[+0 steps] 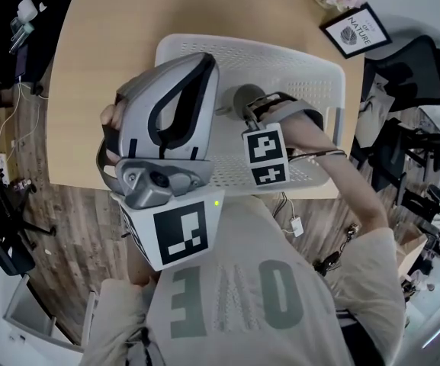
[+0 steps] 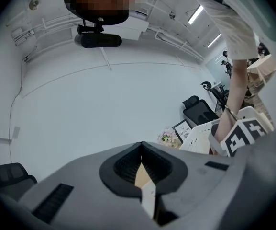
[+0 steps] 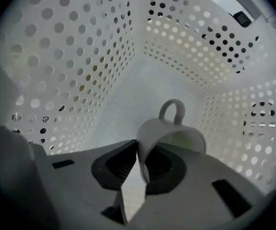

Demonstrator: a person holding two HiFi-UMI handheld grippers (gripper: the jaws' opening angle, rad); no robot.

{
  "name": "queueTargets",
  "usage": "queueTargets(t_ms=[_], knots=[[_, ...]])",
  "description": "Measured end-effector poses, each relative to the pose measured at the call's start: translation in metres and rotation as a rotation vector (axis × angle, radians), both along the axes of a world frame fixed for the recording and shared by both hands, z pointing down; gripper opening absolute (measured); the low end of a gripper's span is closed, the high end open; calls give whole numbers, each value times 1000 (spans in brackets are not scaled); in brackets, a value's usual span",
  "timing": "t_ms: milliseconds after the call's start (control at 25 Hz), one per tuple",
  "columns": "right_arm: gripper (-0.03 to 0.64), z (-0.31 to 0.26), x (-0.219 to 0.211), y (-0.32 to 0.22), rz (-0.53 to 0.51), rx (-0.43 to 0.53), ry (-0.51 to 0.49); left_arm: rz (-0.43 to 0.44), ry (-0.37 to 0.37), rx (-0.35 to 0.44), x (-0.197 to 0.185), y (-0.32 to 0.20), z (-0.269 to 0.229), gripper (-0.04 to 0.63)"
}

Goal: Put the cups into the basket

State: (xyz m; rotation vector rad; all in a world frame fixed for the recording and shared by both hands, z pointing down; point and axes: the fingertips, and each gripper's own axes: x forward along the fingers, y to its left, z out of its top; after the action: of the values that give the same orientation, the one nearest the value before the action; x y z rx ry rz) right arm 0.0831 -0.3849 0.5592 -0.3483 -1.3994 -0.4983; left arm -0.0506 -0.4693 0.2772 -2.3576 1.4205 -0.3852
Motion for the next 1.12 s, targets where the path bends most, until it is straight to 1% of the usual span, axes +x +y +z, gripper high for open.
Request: queueTargets(t_ms=[200, 320, 400, 520, 600, 760, 880, 1000, 1040, 1120], knots=[[44, 3, 0, 3, 15, -16, 3, -23, 10, -9, -8, -2, 2, 11], [44, 3, -1, 3, 32, -19, -12, -26, 12, -7, -9, -1, 1, 11], [44, 3, -4, 5, 37, -24, -37, -23, 15, -11, -8, -1, 2, 11], [98, 1, -10, 9, 60, -43, -82, -19, 6, -16, -6, -1, 4, 11], [120, -4, -15, 9, 84, -52, -114, -16, 6, -13, -4, -1, 3, 11], [120, -25, -22, 13, 102, -52, -169, -14, 7, -2, -3, 4, -2, 11], [120, -46, -24, 14, 94, -28, -210, -8, 7, 8, -2, 6, -7, 11], [120, -71, -29, 16, 123, 1, -243, 0, 3, 22, -1, 13, -14, 11], [119, -82, -31, 14, 126, 29, -268, 4, 1, 30, 0, 15, -17, 11], [95, -108, -36, 3, 140, 124, -350, 18, -2, 49, 6, 20, -25, 11]])
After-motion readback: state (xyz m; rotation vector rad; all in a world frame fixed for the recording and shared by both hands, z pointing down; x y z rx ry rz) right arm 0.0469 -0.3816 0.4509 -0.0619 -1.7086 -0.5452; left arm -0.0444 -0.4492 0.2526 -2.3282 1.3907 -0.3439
